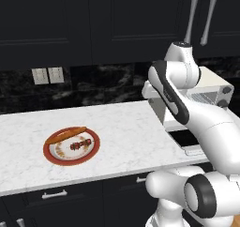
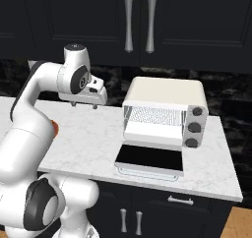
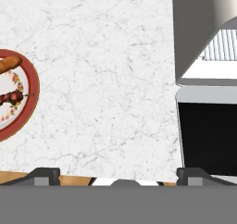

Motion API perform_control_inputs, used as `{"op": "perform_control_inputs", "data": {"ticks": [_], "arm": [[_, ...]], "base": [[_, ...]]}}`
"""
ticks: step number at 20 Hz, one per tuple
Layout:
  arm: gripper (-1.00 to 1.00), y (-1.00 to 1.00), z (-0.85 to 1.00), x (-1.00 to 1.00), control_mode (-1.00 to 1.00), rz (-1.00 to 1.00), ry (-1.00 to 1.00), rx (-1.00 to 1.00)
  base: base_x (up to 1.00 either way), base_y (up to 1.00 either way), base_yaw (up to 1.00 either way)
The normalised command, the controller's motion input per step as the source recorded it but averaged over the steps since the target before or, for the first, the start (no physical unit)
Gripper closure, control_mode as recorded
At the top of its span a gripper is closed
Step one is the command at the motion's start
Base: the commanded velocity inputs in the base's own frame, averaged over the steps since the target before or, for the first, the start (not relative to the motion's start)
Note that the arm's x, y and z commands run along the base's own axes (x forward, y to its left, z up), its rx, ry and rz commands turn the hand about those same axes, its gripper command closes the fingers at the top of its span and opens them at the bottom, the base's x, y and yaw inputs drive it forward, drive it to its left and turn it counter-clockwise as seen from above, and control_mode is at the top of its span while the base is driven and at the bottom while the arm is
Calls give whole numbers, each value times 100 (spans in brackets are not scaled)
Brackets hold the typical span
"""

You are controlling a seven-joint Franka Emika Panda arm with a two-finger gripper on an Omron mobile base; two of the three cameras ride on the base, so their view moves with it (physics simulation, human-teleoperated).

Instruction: Pick up the kebab skewer and baguette bread, and place them inside the toaster oven. Close the toaster oven door and start by setting the timer.

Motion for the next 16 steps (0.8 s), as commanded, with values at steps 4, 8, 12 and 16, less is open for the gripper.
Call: {"op": "perform_control_inputs", "data": {"ticks": [4,8,12,16], "arm": [[-100,0,0,0,100,0,0,0],[-100,0,0,0,-100,0,0,0],[-100,0,0,0,-100,0,0,0],[-100,0,0,0,-100,0,0,0]], "base": [[0,0,0],[0,0,0],[0,0,0],[0,0,0]]}}
